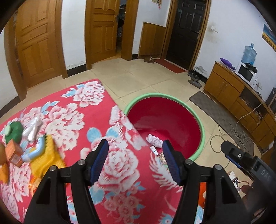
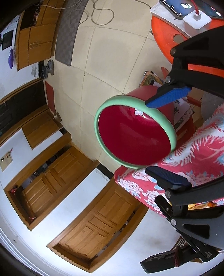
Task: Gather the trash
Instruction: 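Open the left tool to drop the paper ball into the bucket, then move the left tool to the orange snack bag and grasp it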
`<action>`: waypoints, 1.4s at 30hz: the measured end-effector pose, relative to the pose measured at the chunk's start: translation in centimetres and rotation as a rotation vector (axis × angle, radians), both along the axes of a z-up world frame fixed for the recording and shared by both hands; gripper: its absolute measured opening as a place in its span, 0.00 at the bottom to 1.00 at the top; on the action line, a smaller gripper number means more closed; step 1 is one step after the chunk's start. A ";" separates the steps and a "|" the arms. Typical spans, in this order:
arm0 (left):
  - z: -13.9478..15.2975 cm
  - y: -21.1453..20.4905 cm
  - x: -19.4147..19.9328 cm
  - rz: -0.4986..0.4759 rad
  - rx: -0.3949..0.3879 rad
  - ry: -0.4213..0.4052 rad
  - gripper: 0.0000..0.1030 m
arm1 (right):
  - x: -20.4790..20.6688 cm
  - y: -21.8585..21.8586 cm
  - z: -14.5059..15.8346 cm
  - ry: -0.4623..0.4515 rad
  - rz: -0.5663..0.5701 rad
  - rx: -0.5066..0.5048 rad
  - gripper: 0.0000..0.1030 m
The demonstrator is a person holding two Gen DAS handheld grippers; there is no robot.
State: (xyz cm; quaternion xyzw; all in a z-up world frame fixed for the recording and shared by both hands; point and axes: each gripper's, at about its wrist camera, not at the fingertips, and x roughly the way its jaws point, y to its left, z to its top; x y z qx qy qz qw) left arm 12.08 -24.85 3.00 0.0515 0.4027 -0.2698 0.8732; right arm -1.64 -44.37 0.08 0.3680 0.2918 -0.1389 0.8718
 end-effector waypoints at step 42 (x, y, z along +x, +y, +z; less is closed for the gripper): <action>-5.3 17.1 -1.0 0.397 0.096 0.112 0.65 | 1.5 9.5 1.3 0.048 0.264 -0.097 0.74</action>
